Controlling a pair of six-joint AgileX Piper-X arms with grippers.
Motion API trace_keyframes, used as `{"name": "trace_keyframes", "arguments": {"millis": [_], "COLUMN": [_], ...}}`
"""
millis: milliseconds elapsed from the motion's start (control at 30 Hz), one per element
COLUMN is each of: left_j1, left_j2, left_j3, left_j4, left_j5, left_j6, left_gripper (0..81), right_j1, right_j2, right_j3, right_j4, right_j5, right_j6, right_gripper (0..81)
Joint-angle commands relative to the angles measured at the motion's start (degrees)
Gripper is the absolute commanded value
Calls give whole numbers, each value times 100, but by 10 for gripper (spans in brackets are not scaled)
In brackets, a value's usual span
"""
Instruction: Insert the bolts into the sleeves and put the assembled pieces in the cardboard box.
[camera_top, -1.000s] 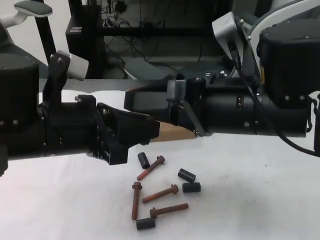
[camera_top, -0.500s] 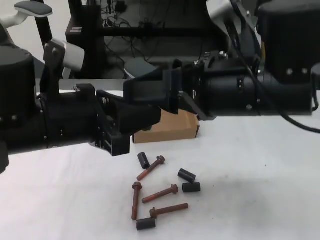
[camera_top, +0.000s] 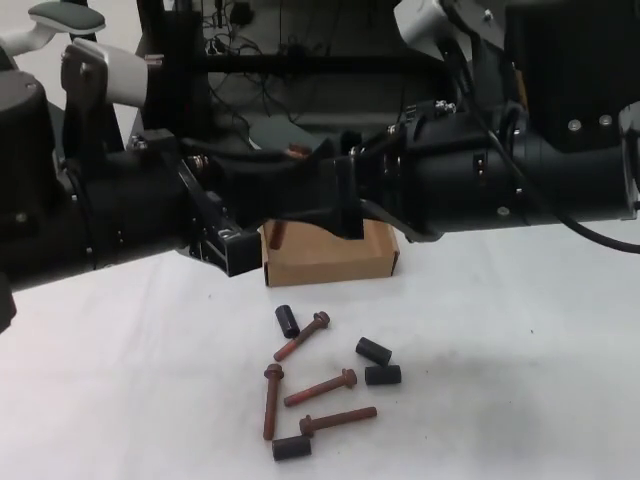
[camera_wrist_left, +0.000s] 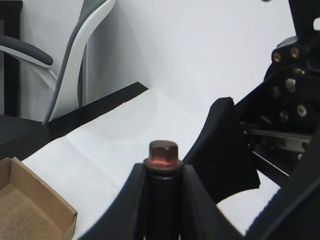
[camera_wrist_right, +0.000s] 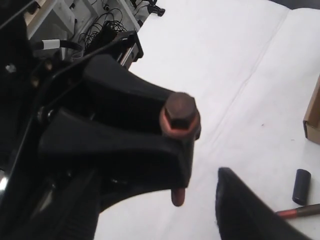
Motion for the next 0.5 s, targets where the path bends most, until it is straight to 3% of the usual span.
{"name": "trace_keyframes", "arguments": {"millis": [0,100,467], "left_j1": [-20,-20,-20], "left_j2": [-41,-41,-41], "left_j3": [-95,-95,-95], "left_j4": [-271,-271,727], "left_j5": [46,-123,-287], "left_j6": [85,85,576], "left_gripper": [17,17,17], "right_j1": [18,-7,-761], "right_j2": [3,3,-145], "right_j3": [-19,-19,-19], "right_j4": [-5,18,432], "right_j5": [41,61,-70], "right_j6": [-64,-64,-33], "right_gripper": [659,659,659]}}
